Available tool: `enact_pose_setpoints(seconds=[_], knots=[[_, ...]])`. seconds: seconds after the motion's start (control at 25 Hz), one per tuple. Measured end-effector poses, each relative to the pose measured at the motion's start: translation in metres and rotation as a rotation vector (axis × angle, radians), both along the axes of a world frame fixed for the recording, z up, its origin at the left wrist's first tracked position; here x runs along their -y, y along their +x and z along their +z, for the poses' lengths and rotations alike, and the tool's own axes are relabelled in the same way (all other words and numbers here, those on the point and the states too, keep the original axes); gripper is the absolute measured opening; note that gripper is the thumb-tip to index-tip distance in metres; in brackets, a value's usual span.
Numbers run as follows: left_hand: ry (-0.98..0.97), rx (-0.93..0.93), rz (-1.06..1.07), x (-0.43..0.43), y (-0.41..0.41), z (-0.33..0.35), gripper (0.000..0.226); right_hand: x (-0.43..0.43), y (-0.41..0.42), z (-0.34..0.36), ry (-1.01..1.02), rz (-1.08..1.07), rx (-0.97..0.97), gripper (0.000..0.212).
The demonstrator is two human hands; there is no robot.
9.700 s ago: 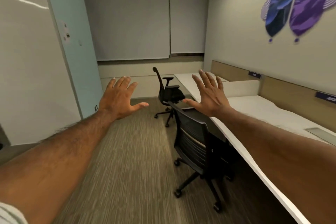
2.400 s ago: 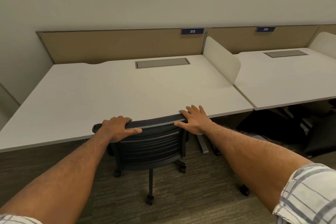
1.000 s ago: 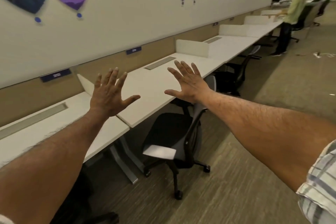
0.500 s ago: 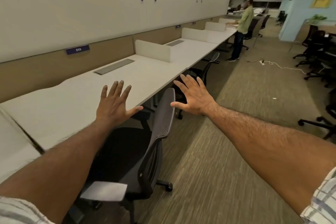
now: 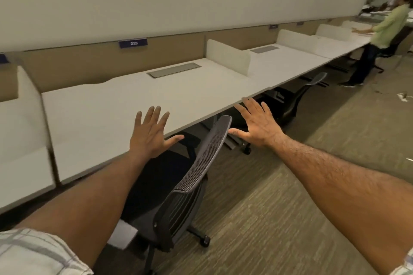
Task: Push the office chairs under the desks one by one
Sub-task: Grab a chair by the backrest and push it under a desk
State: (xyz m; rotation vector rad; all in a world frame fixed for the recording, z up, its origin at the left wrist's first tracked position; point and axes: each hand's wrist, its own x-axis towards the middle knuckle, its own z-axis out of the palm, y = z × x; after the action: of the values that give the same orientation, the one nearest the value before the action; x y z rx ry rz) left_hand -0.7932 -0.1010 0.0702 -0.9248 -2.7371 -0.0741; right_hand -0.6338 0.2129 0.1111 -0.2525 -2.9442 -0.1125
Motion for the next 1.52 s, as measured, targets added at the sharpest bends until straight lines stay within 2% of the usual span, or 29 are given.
enact_pose_setpoints(seconds=[0.2,0.32,0.44,0.56,0.64,0.72,0.84,1.04,1.2,1.36,1.52], knots=[[0.334,0.415,0.271,-0.047,0.061,-0.054,0.107,-0.035,-0.034,-0.014,-0.049,0.223,0.113,0.093],[0.283,0.611,0.349,-0.08,0.096,-0.075,0.112,-0.036,-0.059,-0.029,-0.061,0.354,0.181,0.101],[0.172,0.765,0.383,-0.104,0.105,-0.079,0.117,-0.04,-0.087,-0.045,-0.067,0.42,0.22,0.09],[0.004,0.648,0.344,-0.117,0.102,-0.085,0.095,-0.047,-0.12,-0.06,-0.099,0.456,0.336,0.078],[-0.024,0.572,0.313,-0.125,0.091,-0.088,0.069,-0.055,-0.143,-0.077,-0.122,0.448,0.47,0.078],[-0.025,0.574,0.298,-0.132,0.081,-0.086,0.057,-0.061,-0.158,-0.091,-0.099,0.463,0.545,0.082],[-0.051,0.608,0.299,-0.151,0.073,-0.083,0.062,-0.069,-0.178,-0.1,-0.036,0.511,0.527,0.078],[-0.047,0.671,0.341,-0.179,0.075,-0.083,0.065,-0.081,-0.202,-0.111,0.003,0.612,0.614,0.073],[-0.051,0.662,0.37,-0.2,0.083,-0.083,0.055,-0.112,-0.2,-0.118,-0.016,0.716,0.518,0.095],[-0.038,0.666,0.375,-0.213,0.087,-0.075,0.062,-0.132,-0.193,-0.114,-0.018,0.793,0.485,0.103],[0.002,0.694,0.36,-0.219,0.098,-0.072,0.069,-0.154,-0.184,-0.116,-0.016,0.86,0.489,0.087]])
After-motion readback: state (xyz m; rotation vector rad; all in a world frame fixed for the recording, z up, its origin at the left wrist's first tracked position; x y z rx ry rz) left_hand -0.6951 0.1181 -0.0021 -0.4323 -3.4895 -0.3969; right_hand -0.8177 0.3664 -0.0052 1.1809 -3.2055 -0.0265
